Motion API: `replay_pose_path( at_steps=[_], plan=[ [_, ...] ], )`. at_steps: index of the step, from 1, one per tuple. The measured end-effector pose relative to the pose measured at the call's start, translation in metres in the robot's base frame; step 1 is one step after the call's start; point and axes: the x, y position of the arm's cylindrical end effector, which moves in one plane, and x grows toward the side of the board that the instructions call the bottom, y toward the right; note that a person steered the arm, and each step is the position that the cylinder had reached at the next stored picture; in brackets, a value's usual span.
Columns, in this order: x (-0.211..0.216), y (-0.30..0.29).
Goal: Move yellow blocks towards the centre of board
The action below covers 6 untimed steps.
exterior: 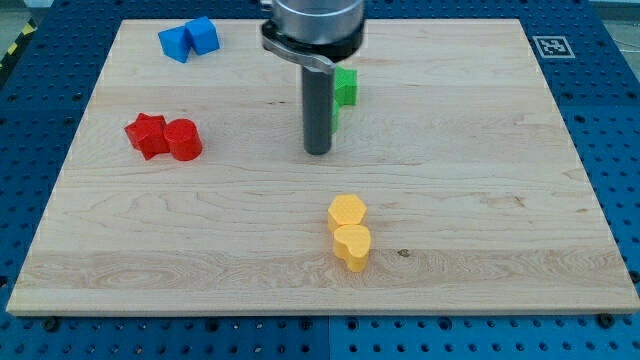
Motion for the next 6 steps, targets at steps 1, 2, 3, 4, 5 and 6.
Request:
replay_pose_path(
  at_steps=[1,2,3,4,5,6],
  plan=[
    [-0.048,0.0],
    [-0.08,0.0],
    [-0.059,0.0],
    [0.004,-0.018],
    [0.069,-0.027],
    [0.128,-0.033]
  ],
)
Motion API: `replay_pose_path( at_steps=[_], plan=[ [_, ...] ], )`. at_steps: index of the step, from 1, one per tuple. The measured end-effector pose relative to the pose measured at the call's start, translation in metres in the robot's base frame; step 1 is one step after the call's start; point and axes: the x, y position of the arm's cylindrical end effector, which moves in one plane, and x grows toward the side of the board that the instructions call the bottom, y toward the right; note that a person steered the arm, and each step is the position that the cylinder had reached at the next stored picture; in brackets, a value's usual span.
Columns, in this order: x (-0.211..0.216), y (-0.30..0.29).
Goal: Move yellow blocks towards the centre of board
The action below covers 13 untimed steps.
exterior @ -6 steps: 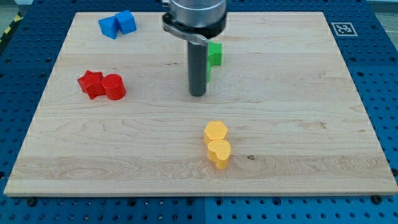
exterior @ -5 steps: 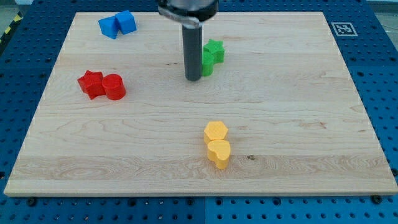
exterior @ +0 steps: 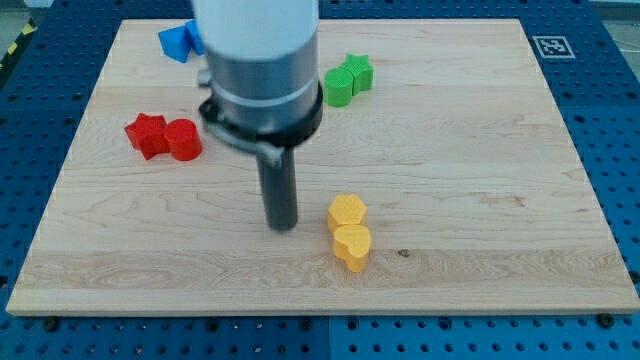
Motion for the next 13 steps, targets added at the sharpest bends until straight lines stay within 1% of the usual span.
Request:
replay_pose_path(
  at_steps=[1,2,3,5,6,7,8,9,10,11,12,13],
  plan=[
    [0.041,0.006],
    [0.062,0.051],
    [0.055,0.074],
    [-0.019,0.062],
    [0.002,0.066],
    [0.028,0.093],
    [0.018,0.117],
    [-0.014,0.106],
    [-0.032,0.059],
    [-0.056,0.03],
    [-0.054,0.029],
    [-0.015,0.02]
  ],
)
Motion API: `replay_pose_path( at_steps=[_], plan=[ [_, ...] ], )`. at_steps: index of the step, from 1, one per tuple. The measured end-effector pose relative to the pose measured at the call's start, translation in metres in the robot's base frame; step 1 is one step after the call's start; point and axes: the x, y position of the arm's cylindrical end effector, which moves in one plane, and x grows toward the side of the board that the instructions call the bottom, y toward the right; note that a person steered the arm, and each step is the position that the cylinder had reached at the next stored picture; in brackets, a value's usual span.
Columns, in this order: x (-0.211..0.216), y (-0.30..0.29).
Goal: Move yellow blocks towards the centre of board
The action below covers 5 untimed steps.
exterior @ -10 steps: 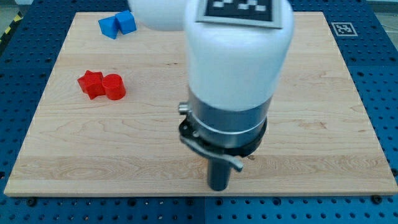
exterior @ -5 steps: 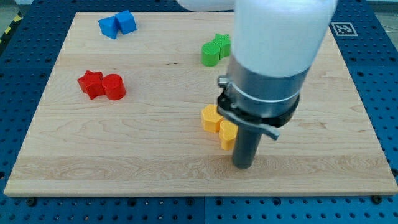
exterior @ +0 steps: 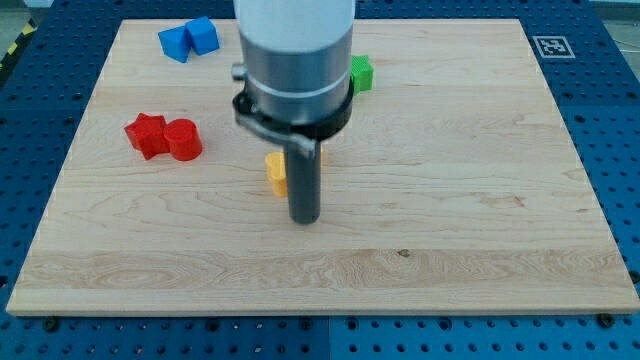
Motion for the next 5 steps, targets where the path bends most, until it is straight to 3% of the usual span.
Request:
replay_pose_path(
  at_steps=[2,5],
  plan=[
    [0.0,-0.074],
    [-0.06,-0.022]
  ],
)
